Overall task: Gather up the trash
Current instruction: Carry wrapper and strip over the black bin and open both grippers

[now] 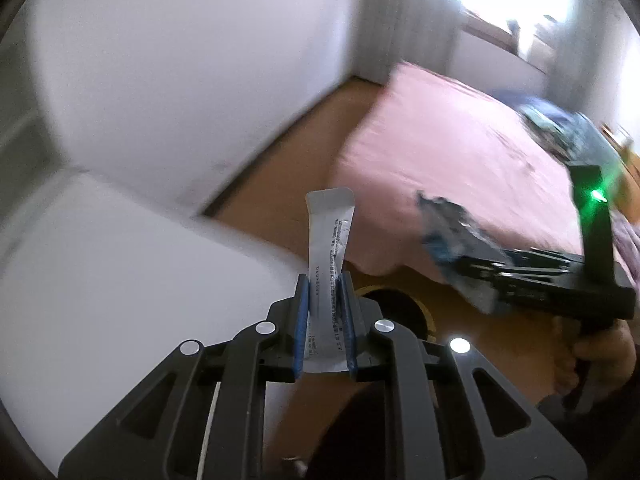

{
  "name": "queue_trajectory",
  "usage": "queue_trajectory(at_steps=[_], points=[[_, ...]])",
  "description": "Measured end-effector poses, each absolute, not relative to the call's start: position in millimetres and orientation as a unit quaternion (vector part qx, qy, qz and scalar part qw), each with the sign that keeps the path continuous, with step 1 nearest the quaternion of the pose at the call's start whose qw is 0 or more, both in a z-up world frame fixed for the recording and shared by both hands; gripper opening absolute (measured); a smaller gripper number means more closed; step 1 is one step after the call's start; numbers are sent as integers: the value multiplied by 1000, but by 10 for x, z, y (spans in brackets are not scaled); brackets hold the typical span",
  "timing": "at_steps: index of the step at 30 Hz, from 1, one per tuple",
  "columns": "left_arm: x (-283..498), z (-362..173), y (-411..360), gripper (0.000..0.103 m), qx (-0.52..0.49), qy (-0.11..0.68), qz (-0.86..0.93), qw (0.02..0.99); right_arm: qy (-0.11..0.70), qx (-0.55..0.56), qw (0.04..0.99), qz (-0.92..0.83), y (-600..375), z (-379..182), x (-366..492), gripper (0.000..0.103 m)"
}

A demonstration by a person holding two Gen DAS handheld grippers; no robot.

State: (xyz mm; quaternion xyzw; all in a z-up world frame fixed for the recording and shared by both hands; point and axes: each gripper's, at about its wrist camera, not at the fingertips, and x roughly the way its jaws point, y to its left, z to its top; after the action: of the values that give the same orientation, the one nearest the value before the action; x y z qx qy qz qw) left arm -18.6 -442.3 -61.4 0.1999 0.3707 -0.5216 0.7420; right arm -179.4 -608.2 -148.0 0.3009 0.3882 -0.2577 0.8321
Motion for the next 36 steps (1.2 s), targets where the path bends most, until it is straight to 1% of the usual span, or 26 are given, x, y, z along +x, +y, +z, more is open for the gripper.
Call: queue_trajectory(at_steps=[4, 9, 14, 19, 21, 22, 23, 25, 26, 30, 32, 34, 35, 36], points=[[-507, -1057, -4953, 15, 238, 398, -553, 692, 407, 327, 806, -279, -6359, -1796, -2059, 46], [-626, -1523, -5331, 15, 266, 431, -564, 652, 437, 348, 778, -287, -6473, -2174, -2213, 46], [-708, -1670, -5604, 15, 277, 441, -568, 637, 449, 356, 769, -283, -6528, -2347, -2261, 46], [-694, -1799, -5750, 15, 277, 447, -569, 633, 446, 362, 770, -278, -6585, -2380, -2285, 47], [-691, -1819, -5795, 16, 274, 445, -568, 635, 440, 361, 773, -279, -6588, -2340, -2283, 50], [-700, -1829, -5816, 17, 274, 445, -569, 635, 437, 360, 775, -281, -6581, -2331, -2300, 55], [-695, -1830, -5832, 20, 273, 444, -570, 635, 434, 360, 777, -281, -6582, -2325, -2302, 61], [-693, -1811, -5766, 45, 271, 442, -569, 638, 426, 363, 779, -283, -6593, -2295, -2317, 67], [-685, -1807, -5759, 48, 270, 440, -568, 641, 424, 364, 779, -284, -6603, -2290, -2320, 67], [-654, -1780, -5738, 52, 267, 441, -564, 645, 423, 365, 779, -285, -6612, -2296, -2315, 68], [-643, -1742, -5711, 59, 266, 438, -563, 648, 422, 365, 779, -287, -6612, -2288, -2312, 71], [-644, -1658, -5651, 74, 265, 428, -559, 658, 418, 363, 781, -290, -6625, -2278, -2288, 73], [-644, -1599, -5612, 79, 265, 421, -557, 665, 415, 362, 782, -291, -6616, -2252, -2285, 75], [-645, -1530, -5567, 87, 265, 414, -554, 672, 413, 361, 784, -291, -6621, -2247, -2267, 76]])
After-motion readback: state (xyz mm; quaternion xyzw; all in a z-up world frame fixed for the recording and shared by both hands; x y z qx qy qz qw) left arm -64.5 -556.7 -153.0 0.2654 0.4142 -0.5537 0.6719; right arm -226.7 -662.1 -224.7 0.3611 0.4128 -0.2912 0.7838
